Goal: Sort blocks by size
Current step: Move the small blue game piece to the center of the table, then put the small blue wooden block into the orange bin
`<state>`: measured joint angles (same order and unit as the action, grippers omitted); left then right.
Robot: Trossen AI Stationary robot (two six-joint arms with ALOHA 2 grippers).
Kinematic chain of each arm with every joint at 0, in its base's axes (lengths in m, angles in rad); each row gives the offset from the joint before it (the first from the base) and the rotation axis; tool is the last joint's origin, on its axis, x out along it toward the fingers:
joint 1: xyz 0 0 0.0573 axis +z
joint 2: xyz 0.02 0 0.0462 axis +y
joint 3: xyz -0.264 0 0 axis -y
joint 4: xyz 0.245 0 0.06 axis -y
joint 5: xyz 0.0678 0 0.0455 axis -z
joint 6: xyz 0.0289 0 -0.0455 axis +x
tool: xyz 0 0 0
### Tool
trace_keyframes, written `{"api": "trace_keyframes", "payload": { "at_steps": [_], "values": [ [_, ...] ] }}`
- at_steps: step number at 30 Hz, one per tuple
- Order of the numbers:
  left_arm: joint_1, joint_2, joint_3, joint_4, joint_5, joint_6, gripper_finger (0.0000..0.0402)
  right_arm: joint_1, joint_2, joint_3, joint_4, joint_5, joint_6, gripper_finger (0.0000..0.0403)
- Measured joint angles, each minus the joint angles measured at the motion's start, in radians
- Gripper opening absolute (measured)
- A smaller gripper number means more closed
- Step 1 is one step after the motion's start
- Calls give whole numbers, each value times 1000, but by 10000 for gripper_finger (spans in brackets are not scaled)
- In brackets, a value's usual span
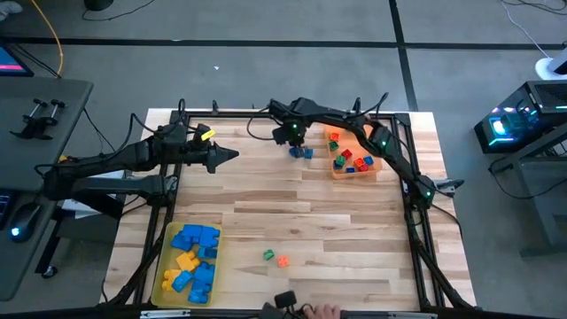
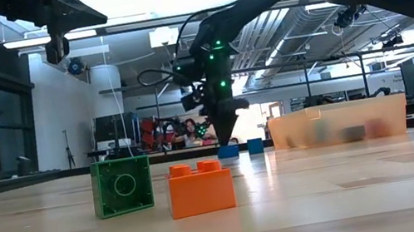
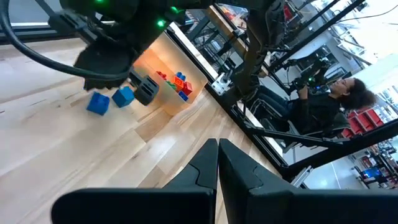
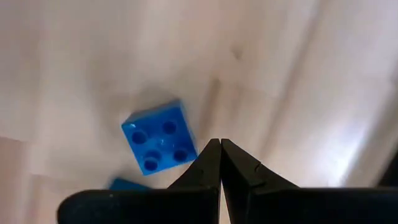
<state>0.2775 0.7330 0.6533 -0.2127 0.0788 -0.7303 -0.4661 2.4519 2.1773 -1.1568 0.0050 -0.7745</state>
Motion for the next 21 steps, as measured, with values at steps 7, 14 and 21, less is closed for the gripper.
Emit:
{"api": "trace_keyframes", "payload": {
  "at_steps": [7, 14, 21],
  "values": [
    [0, 0, 0, 0, 0, -1, 0, 58, 0, 0, -119, -140, -9, 0],
    [0, 0, 0, 0, 0, 0, 0, 127, -5, 0, -243, -209, -14, 0],
    [0, 0, 0, -9, 17, 0, 0, 16, -65, 1, -114, -33, 260, 0]
  ]
}}
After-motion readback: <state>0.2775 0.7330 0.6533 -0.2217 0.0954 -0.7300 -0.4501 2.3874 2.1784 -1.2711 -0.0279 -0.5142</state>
